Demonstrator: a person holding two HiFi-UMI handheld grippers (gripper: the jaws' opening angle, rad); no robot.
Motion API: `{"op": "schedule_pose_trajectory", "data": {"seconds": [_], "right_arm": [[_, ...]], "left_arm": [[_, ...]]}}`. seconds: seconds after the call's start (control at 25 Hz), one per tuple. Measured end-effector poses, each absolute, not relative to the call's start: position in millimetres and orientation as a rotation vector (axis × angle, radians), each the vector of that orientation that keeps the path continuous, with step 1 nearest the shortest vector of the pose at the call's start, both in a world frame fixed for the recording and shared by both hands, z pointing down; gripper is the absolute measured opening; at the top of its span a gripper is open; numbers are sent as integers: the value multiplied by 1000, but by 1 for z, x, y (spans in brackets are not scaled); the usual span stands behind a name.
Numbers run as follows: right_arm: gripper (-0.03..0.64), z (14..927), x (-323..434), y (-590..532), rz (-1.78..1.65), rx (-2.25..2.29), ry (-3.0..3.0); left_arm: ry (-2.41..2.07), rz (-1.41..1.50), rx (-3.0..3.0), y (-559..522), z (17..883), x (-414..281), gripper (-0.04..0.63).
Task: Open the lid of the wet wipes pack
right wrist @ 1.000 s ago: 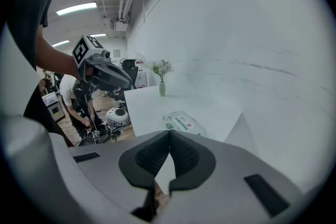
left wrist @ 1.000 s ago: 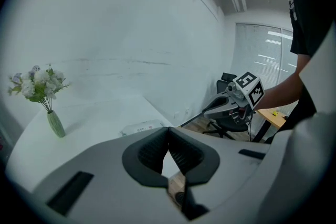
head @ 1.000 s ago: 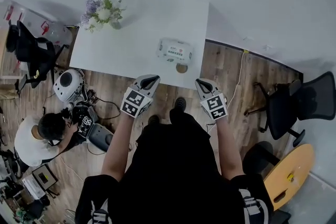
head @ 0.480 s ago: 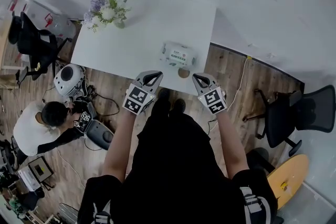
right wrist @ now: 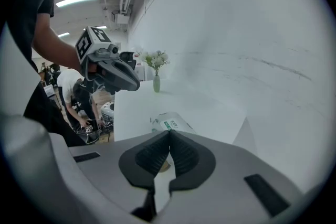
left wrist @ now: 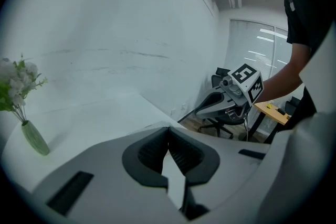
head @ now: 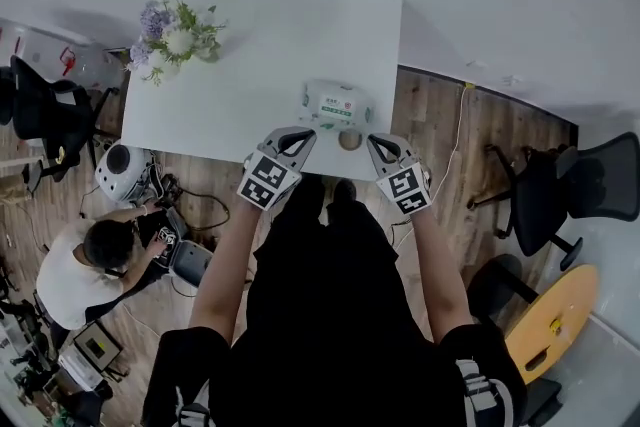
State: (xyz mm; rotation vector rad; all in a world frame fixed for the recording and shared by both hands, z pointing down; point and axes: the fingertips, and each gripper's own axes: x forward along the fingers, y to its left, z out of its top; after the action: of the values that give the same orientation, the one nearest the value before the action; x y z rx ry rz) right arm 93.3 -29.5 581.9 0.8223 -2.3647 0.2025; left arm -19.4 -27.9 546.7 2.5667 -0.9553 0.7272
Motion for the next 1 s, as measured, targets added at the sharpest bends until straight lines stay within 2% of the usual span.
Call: {"op": "schedule_pose_trajectory", "data": {"seconds": [1.0], "right_arm": [[17, 645, 37, -87, 235, 740, -2346]], "left_arm": [[-828, 771, 2501, -98, 653, -28, 21]]}}
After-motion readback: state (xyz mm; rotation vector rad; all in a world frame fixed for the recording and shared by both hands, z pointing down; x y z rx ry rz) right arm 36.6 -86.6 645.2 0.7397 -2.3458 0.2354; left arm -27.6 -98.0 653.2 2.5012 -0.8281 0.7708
